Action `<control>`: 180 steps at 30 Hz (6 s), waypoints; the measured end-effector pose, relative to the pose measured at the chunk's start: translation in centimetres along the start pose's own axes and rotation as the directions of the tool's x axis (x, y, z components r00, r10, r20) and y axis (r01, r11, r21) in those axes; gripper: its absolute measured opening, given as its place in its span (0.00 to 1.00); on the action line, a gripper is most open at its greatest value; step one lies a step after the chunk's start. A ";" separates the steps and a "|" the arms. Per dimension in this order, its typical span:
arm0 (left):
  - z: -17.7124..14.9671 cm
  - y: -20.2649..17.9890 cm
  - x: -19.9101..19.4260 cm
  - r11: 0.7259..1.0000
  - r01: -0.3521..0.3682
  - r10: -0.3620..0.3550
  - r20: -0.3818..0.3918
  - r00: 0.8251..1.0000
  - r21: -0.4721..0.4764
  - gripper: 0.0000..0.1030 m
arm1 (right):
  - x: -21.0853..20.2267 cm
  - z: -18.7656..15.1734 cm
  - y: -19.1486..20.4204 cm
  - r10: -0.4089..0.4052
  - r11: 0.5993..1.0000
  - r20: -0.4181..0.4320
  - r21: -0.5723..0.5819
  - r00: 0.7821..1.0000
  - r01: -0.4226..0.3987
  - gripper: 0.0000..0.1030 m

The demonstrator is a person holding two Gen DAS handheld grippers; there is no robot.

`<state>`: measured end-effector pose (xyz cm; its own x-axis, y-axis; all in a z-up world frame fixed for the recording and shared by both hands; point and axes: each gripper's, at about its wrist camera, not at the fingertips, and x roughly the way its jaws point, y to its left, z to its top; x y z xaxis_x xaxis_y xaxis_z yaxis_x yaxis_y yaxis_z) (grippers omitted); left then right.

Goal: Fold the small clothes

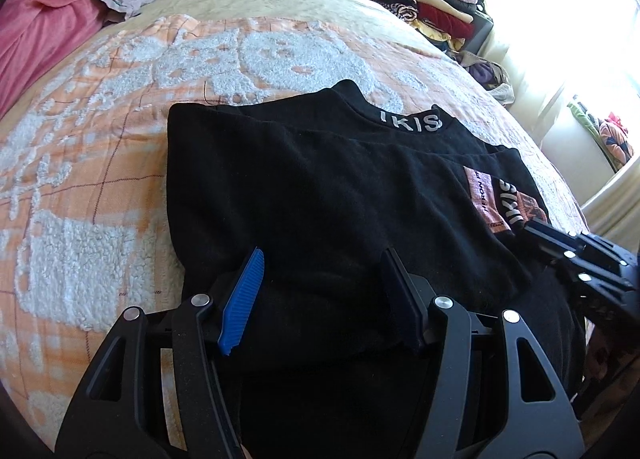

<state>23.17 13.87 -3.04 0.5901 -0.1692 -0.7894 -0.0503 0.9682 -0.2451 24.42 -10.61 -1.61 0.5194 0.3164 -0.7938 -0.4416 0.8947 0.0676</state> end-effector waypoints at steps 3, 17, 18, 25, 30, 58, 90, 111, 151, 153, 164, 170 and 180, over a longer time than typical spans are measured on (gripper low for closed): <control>-0.1 0.0 0.0 1.000 0.003 -0.003 -0.002 1.000 0.000 0.52 | 1.1 -0.9 -1.3 0.015 0.999 -0.040 0.032 0.999 -0.014 0.21; -0.1 0.2 -0.3 1.000 0.005 -0.005 -0.004 1.000 -0.003 0.52 | -0.5 -2.2 -2.1 0.054 0.989 0.014 0.136 0.998 -0.056 0.22; -0.1 0.2 -0.4 1.000 0.006 -0.006 -0.006 1.000 -0.002 0.52 | -0.7 -2.3 -2.1 0.054 0.989 0.020 0.140 0.998 -0.057 0.22; 0.0 0.1 -0.6 1.000 0.002 -0.002 -0.006 1.000 0.004 0.52 | -2.8 -3.0 -2.2 0.067 0.981 0.075 0.179 0.995 -0.079 0.41; -0.1 0.0 -0.8 1.000 0.003 -0.003 -0.005 1.000 0.002 0.52 | -3.8 -3.4 -2.6 0.063 0.976 0.095 0.204 0.994 -0.081 0.47; 0.7 -0.1 -6.2 1.000 0.012 -0.013 0.091 0.996 0.004 0.91 | -8.2 -4.6 -4.8 0.030 0.944 0.202 0.317 0.979 -0.095 0.95; -1.6 -0.7 -12.2 0.997 -0.058 0.048 0.191 0.980 0.048 0.91 | -12.9 -6.7 -4.8 0.018 0.952 0.253 0.290 0.967 -0.094 0.95; -9.1 2.3 -14.2 0.993 -0.110 0.115 0.151 0.982 -0.041 0.91 | -14.8 -9.5 -5.2 0.011 0.961 0.229 0.267 0.973 -0.074 0.95; -18.0 2.5 -13.5 0.994 -0.097 0.096 -0.027 0.995 -0.047 0.90 | -11.9 -18.6 -6.6 0.006 0.971 0.004 0.238 1.000 -0.007 0.95; -18.6 2.5 -13.7 0.996 -0.068 0.065 -0.036 0.997 -0.060 0.80 | -12.1 -19.1 -6.9 0.005 0.971 -0.001 0.240 1.000 -0.004 0.95; -21.1 2.9 -14.4 0.996 0.004 -0.011 -0.072 0.997 -0.093 0.53 | -12.8 -22.2 -8.5 0.059 0.960 -0.036 0.275 0.998 -0.047 0.95; -21.7 2.7 -14.5 0.995 0.010 -0.018 -0.080 0.997 -0.100 0.53 | -12.9 -23.6 -8.7 0.093 0.957 -0.067 0.280 0.993 -0.070 0.94; -22.0 2.9 -14.4 0.993 0.026 -0.038 -0.106 0.994 -0.115 0.62 | -11.8 -25.7 -9.3 0.127 0.954 -0.137 0.287 0.982 -0.084 0.68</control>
<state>-3.20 15.09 -4.81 0.5032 -0.2247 -0.8344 -0.1273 0.9358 -0.3288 3.60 -30.78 -8.42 0.3538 0.3815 -0.8540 -0.2545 0.9179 0.3046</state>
